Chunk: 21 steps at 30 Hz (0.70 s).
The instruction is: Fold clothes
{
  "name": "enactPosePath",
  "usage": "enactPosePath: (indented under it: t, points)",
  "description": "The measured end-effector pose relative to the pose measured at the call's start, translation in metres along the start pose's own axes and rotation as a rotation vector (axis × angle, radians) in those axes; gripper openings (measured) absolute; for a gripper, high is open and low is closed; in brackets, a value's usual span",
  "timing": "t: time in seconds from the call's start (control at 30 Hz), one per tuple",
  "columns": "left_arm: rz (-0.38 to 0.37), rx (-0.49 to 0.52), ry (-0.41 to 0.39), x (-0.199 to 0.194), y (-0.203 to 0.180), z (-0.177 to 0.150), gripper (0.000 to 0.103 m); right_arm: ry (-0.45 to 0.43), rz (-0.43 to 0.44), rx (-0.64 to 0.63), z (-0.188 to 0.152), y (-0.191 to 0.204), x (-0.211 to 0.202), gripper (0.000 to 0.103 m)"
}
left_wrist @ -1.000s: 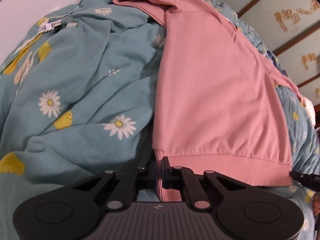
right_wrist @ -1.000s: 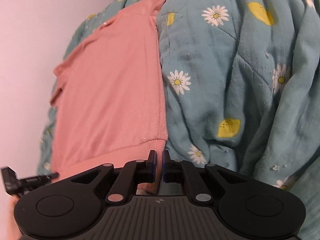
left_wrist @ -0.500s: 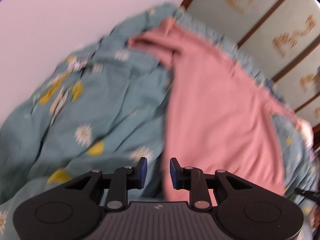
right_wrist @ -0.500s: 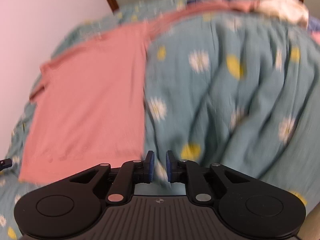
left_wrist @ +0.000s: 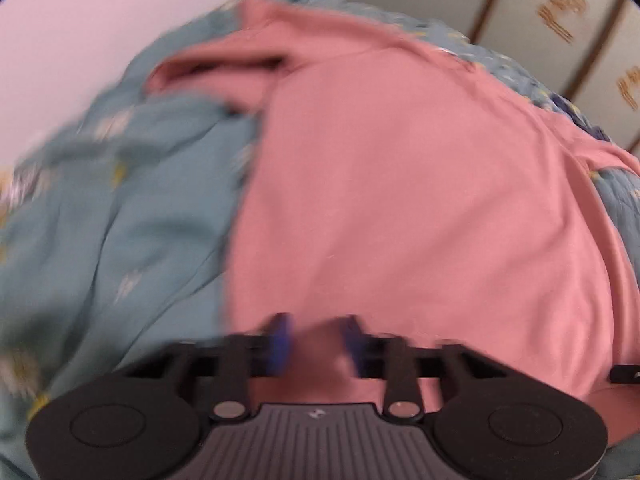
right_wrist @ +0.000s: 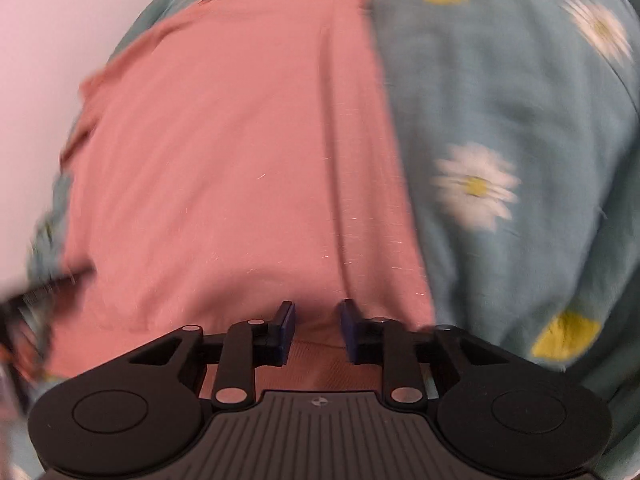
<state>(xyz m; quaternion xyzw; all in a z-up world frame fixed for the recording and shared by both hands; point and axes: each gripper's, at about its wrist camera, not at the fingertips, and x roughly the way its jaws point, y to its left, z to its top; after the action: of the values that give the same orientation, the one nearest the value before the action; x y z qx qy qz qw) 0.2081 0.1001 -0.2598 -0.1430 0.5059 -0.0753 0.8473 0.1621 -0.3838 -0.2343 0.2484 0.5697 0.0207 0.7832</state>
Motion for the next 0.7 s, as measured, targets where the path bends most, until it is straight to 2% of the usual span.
enactPosePath:
  t: [0.1,0.17,0.2,0.23,0.3,0.33,0.4,0.43,0.5,0.53,0.6,0.7]
  points:
    - [-0.071,-0.097,0.006,-0.004,0.017,0.005,0.014,0.017,-0.012,0.002,0.003,-0.002,0.002,0.003]
    - [-0.125,-0.089,-0.034,-0.009,0.019,0.003,0.019,0.024,-0.032,-0.046,0.002,0.007,0.001,0.005]
    - [-0.156,-0.078,-0.063,-0.013,0.019,0.001,0.025,0.016,-0.028,-0.079,0.002,0.013,-0.004,0.011]
    - [-0.193,-0.071,-0.098,-0.018,0.017,0.0,0.029,-0.012,-0.012,-0.113,0.004,0.017,-0.014,0.022]
    - [-0.269,-0.056,-0.17,-0.03,0.013,-0.002,0.032,-0.09,0.019,-0.144,0.008,0.018,-0.036,0.03]
    - [-0.295,-0.051,-0.194,-0.034,0.012,-0.002,0.038,-0.13,0.024,-0.148,0.011,0.016,-0.046,0.031]
    - [-0.345,-0.036,-0.279,-0.041,0.008,-0.002,0.05,-0.281,0.001,-0.077,0.041,-0.003,-0.088,0.037]
    - [-0.331,-0.029,-0.299,-0.039,0.006,-0.001,0.052,-0.325,-0.007,-0.05,0.051,-0.009,-0.1,0.043]
    - [-0.29,-0.022,-0.316,-0.031,0.003,0.001,0.052,-0.412,-0.033,0.052,0.095,-0.036,-0.13,0.045]
    - [-0.279,-0.024,-0.31,-0.028,0.003,0.002,0.052,-0.413,-0.047,0.066,0.108,-0.043,-0.136,0.045]
    - [-0.267,-0.039,-0.282,-0.019,0.004,0.004,0.052,-0.407,-0.169,0.074,0.167,-0.07,-0.146,0.045]
    - [-0.266,-0.049,-0.271,-0.012,0.008,0.006,0.052,-0.414,-0.296,0.04,0.221,-0.086,-0.148,0.045]
